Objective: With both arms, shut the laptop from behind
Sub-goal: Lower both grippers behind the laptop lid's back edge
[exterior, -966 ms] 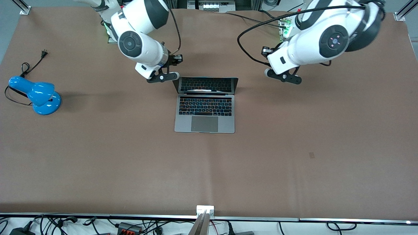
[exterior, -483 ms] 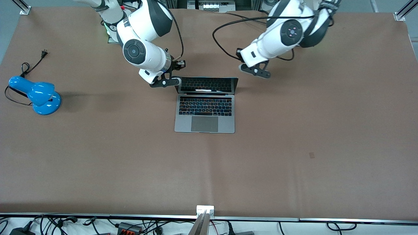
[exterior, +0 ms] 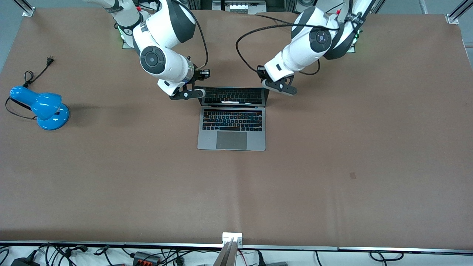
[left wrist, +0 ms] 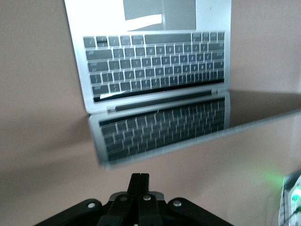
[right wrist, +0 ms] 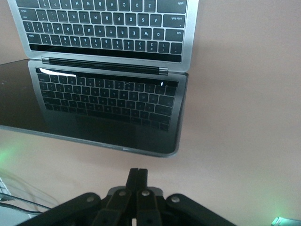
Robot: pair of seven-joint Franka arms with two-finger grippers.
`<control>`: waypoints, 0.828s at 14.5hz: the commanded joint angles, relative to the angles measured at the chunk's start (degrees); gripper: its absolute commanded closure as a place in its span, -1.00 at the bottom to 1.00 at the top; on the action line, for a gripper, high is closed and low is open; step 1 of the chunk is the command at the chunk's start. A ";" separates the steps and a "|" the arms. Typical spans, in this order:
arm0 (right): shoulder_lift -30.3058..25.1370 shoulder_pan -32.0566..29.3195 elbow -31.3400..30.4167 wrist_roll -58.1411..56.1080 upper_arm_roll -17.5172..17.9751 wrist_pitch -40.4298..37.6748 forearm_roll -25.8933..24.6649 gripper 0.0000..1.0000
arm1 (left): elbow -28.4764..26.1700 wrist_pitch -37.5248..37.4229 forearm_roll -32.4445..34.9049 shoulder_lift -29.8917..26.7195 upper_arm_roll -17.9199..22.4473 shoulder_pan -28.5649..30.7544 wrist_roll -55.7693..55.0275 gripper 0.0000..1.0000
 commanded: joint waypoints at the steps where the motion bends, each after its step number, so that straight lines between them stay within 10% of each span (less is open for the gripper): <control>1: 0.18 0.73 1.00 0.46 -0.49 0.13 1.20 1.00 | 0.83 4.36 -1.06 3.44 -1.01 0.56 0.40 0.98; 12: 9.93 0.38 12.85 0.29 -0.75 -0.04 1.02 1.00 | 4.60 8.59 5.17 7.66 -0.22 1.44 1.63 0.98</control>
